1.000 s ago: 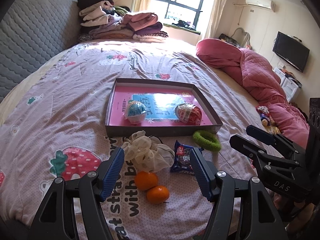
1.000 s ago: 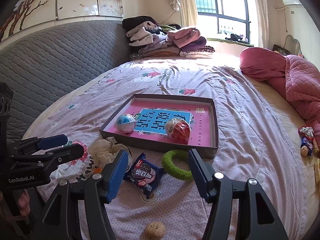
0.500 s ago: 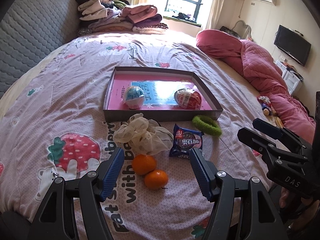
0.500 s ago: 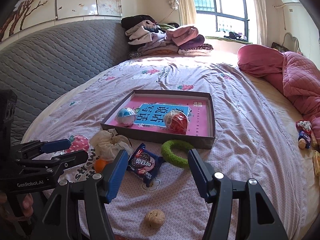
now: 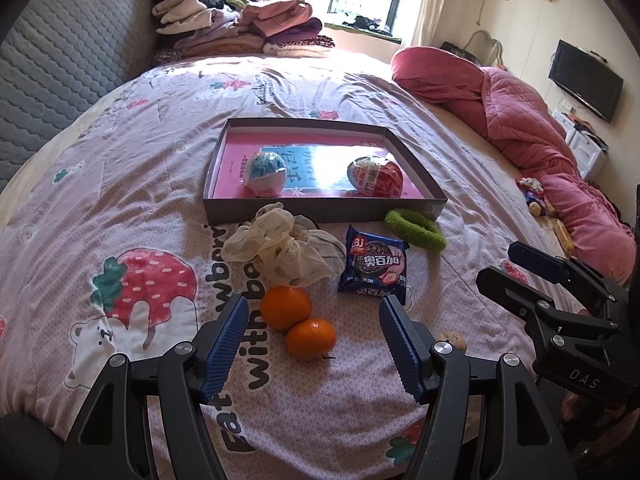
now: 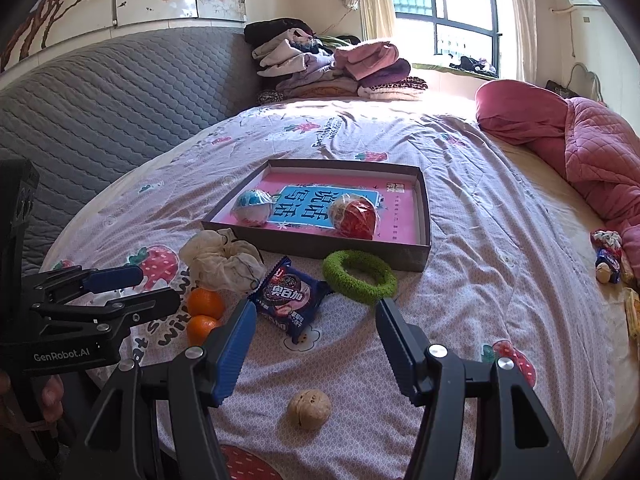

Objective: Organize objects
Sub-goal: 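Withdraw both open tools back from the box, then move right tool to the walnut while left tool approaches the oranges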

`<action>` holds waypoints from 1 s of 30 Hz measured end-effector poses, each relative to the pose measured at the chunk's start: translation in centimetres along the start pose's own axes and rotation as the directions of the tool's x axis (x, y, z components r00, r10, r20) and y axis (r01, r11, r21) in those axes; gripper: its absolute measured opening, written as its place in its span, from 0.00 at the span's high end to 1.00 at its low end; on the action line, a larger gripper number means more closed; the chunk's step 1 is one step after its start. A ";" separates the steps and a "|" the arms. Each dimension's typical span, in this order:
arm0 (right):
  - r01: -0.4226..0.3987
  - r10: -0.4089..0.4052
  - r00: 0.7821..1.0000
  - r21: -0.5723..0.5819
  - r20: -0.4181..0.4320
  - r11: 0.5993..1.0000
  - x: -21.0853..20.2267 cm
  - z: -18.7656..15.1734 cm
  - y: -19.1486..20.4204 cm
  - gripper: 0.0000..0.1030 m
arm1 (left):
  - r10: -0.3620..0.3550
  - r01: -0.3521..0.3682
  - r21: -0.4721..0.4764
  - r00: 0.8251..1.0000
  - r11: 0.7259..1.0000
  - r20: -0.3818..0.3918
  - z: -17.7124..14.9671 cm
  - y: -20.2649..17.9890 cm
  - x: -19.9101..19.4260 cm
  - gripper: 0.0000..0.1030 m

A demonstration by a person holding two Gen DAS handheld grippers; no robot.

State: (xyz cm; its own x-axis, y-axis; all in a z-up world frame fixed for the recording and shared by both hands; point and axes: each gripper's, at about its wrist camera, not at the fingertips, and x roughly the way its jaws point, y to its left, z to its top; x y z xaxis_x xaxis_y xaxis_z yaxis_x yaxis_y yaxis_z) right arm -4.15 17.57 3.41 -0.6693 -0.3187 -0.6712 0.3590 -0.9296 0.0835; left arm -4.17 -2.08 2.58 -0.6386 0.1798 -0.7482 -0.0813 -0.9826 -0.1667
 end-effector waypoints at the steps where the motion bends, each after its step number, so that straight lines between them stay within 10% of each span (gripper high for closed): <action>1: 0.001 -0.001 1.000 -0.001 -0.005 1.000 0.1 -0.1 0.1 0.40 | -0.003 0.003 -0.004 1.000 1.000 -0.004 -0.1 0.1 0.1 0.33; 30: 0.001 -0.002 0.993 -0.009 -0.121 1.000 2.1 -3.3 0.4 0.40 | 0.017 -0.023 -0.047 0.992 0.999 -0.126 -2.6 0.5 3.4 0.33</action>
State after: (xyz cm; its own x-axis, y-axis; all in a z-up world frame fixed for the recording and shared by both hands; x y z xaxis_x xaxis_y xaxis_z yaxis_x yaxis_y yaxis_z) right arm -3.29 17.10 -0.43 -0.5863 -0.2924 -0.7555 0.3647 -0.9280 0.0761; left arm -4.38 -1.82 -1.69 -0.5386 0.1669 -0.8259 -0.0306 -0.9834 -0.1788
